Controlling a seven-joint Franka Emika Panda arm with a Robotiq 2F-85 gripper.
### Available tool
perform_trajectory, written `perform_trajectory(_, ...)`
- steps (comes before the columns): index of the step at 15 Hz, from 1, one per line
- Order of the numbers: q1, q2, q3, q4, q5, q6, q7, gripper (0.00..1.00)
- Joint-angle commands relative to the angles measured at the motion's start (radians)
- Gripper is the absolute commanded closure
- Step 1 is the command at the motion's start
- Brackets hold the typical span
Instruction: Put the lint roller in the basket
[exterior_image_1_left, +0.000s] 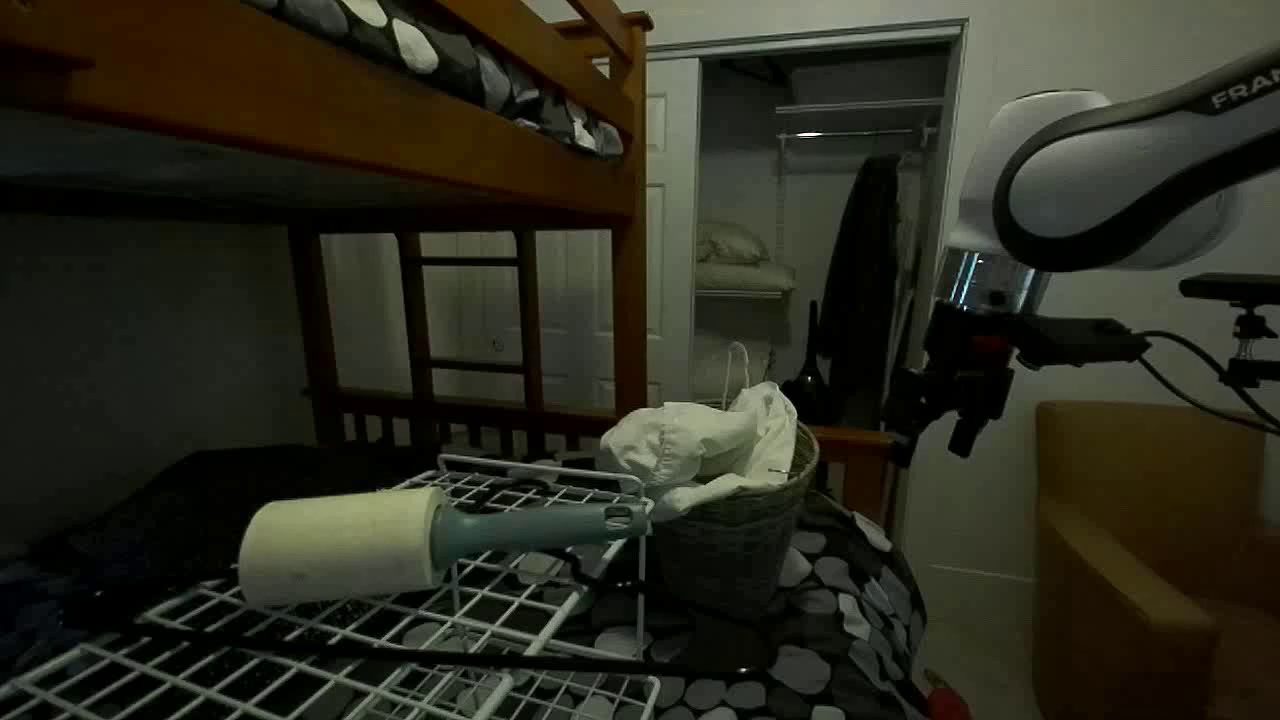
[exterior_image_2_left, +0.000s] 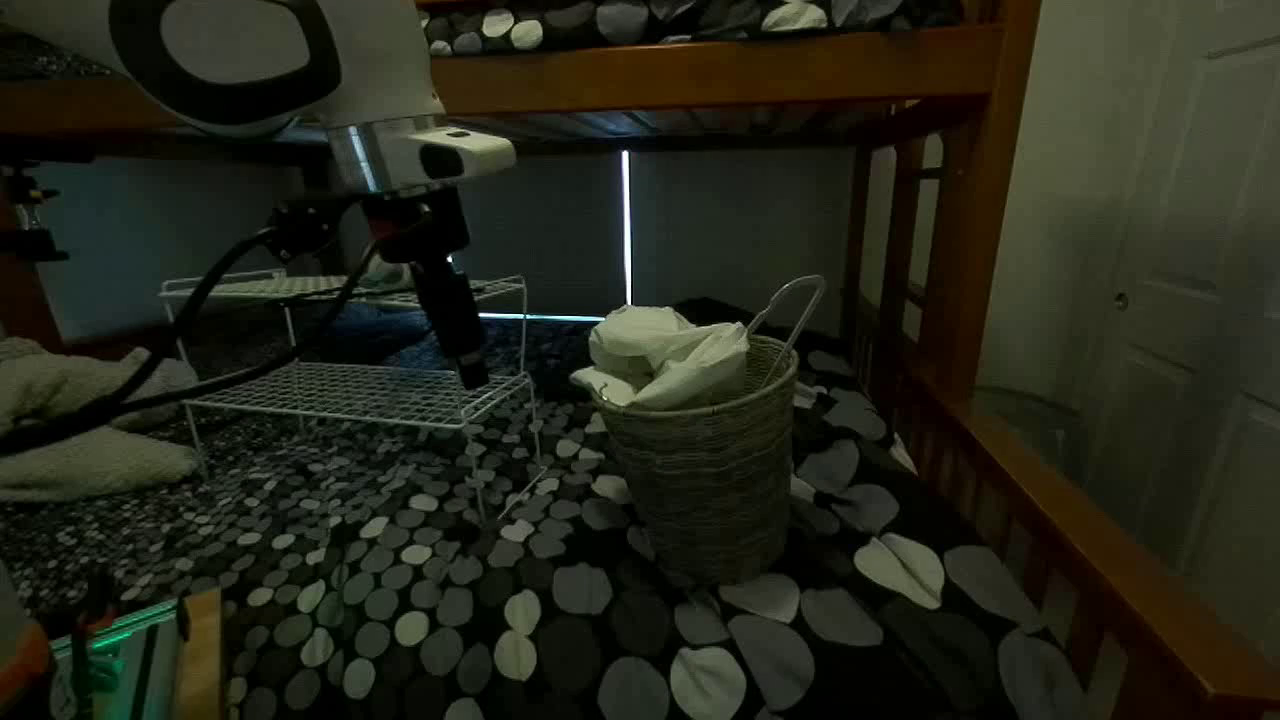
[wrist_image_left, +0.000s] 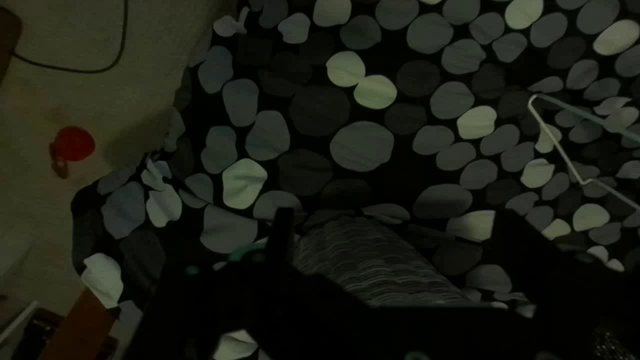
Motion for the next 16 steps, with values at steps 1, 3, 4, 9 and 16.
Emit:
perform_trajectory(1, -0.002, 0.002, 0.001, -0.003, 0.001, -0.003, -0.001, 0.00)
perform_trajectory(3, 0.034, -0.023, 0.028, 0.024, -0.002, -0.012, -0.022, 0.00)
perform_trajectory(4, 0.056, -0.022, 0.023, 0.040, 0.006, -0.026, -0.050, 0.00)
perform_trajectory(9, 0.029, 0.001, 0.022, 0.037, -0.001, -0.004, -0.022, 0.00)
perform_trajectory(16, 0.148, 0.006, 0.101, 0.113, 0.009, 0.053, -0.078, 0.00)
